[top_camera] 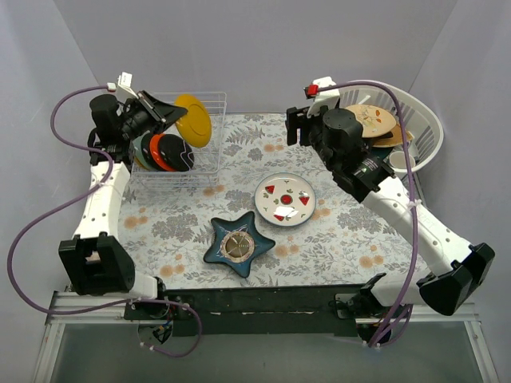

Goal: Load the plates into the dish rack
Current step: Insert the plate into the dish rack.

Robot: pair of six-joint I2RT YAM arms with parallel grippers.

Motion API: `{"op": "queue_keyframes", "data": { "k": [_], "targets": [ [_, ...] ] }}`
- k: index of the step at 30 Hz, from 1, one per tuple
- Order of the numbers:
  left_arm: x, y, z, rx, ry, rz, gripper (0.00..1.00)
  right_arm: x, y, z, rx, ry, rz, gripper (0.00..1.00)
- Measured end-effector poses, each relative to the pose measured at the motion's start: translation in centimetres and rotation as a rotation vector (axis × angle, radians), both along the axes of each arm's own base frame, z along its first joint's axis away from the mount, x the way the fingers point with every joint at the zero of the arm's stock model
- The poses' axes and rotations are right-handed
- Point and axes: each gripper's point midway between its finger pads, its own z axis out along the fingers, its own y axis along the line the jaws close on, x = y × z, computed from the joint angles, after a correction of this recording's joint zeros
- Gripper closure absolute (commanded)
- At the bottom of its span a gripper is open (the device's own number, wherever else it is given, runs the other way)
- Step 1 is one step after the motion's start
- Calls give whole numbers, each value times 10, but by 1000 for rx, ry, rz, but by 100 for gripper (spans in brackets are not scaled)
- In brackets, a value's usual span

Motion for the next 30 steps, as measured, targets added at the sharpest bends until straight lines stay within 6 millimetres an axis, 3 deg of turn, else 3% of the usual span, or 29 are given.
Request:
{"op": "queue_keyframes", "data": {
  "k": [4, 7, 12, 20, 24, 30],
  "targets": [
    [24, 12, -27, 71, 4, -22, 100, 1, -7, -48, 23, 138, 69, 20],
    [37, 15, -55, 141, 14, -43, 100, -3, -13, -69, 38, 198, 93, 20],
    [55, 26, -89, 219, 33, -46, 100, -20, -12, -79, 71, 231, 140, 20],
    [79, 66, -129, 221, 69, -32, 100, -37, -14, -96, 99, 275, 165, 20],
    [88, 81, -143, 216, 79, -26, 100, -40, -14, -109, 96, 307, 169, 20],
    [93, 82, -152, 215, 79, -44, 100, -42, -14, -116, 97, 330, 166, 20]
  ]
}}
